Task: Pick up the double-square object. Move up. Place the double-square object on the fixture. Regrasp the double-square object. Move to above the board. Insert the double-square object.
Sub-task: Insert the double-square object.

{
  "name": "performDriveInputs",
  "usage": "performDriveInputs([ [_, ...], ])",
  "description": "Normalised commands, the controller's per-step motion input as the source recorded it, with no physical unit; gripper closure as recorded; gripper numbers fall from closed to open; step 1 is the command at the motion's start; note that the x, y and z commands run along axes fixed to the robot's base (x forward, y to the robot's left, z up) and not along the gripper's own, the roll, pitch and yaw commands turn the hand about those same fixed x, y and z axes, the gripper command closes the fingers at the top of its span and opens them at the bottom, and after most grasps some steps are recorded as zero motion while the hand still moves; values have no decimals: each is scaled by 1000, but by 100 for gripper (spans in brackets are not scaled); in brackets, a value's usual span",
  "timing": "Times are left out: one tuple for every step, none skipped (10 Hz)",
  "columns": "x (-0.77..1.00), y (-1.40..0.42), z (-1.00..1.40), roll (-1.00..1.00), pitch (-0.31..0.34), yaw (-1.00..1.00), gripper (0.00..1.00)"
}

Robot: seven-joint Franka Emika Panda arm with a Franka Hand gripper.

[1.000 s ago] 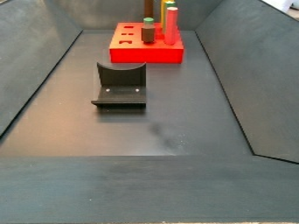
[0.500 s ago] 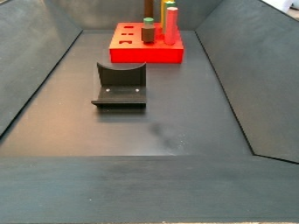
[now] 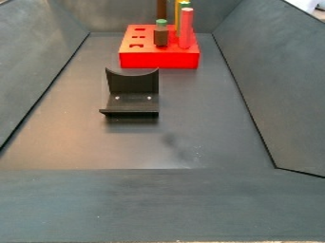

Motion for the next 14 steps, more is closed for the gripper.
performDriveInputs([
  [1000,0,-403,0,0,0,100],
  [1000,0,-409,0,0,0,100],
  [1000,0,-409,0,0,0,100],
  [1000,0,-409,0,0,0,100],
  [1000,0,-400,0,0,0,100],
  [1000,0,-386,0,0,0,100],
  [1000,0,-374,0,0,0,100],
  [1000,0,-343,0,0,0,100],
  [1000,-17,-223,-11,0,0,100],
  [811,0,-11,-96,0,-371,100],
  [320,0,0,-156,0,-840,100],
  [274,0,0,-133,0,-877,100],
  [231,0,0,-114,0,-909,100],
  [251,0,0,-121,0,-909,100],
])
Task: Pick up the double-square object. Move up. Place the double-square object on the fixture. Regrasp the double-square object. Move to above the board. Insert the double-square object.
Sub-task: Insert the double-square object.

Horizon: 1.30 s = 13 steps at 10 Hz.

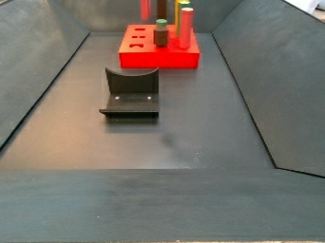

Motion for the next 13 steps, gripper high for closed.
performDriveInputs([
  [274,0,0,-133,0,-894,100],
  [209,0,-57,-80,0,-951,100],
  [120,0,-163,-31,0,-1000,100],
  [37,0,-226,0,-4,-1000,100],
  [0,0,-254,0,-14,-1000,100],
  [0,0,-257,0,-17,-1000,100],
  [0,0,-251,0,-23,-1000,100],
  [17,0,-214,-6,-39,-1000,100],
  [26,0,-203,-11,-46,-1000,100],
  [31,0,-200,-14,-50,-1000,100],
  [37,0,-191,-17,-53,-1000,100],
  [500,80,46,-111,0,-657,100],
  [0,-3,-57,19,0,0,100],
])
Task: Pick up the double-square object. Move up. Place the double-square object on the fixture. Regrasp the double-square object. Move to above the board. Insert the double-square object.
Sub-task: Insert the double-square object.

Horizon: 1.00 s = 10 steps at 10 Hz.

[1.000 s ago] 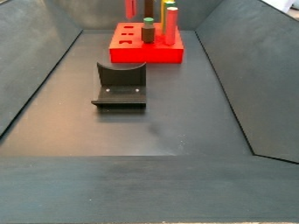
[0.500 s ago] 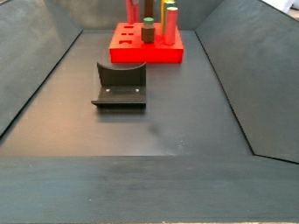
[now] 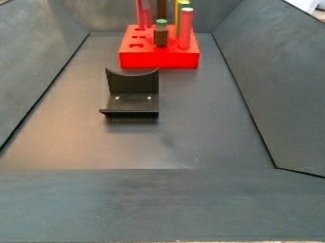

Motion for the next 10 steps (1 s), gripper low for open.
performDriveInputs([
  [831,29,-289,-17,0,-303,100],
  [889,20,-357,-11,-104,-289,100],
  [829,23,-360,-7,-107,-349,100],
  [551,100,-249,-57,-76,-629,100],
  [380,149,-194,-83,-59,-803,100],
  [337,126,-260,-41,-20,-846,100],
  [394,103,0,-57,0,-749,100],
  [74,-123,-183,21,-7,0,100],
  [0,-51,-214,0,-7,-1000,100],
  [0,0,-231,0,-17,-1000,100],
])
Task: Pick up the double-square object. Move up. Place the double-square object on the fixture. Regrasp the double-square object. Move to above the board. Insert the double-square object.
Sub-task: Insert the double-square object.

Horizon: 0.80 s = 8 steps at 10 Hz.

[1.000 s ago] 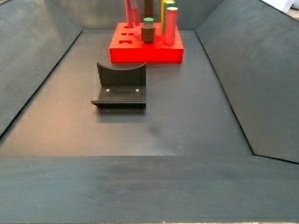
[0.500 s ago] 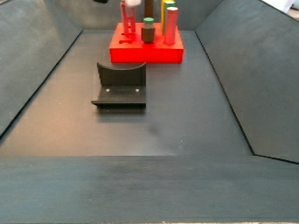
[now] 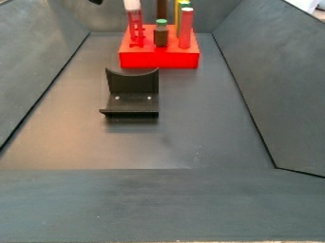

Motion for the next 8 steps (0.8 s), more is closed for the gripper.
performDriveInputs([
  [0,0,-234,0,-21,-1000,100],
  [11,0,-69,0,0,0,100],
  [0,0,-71,29,0,0,100],
  [0,-43,-237,110,-43,0,100],
  [0,-317,-377,443,-120,0,100],
  [137,-394,-54,500,-170,0,100],
  [269,-360,0,500,-220,0,100],
  [317,-280,37,500,-250,0,100],
])
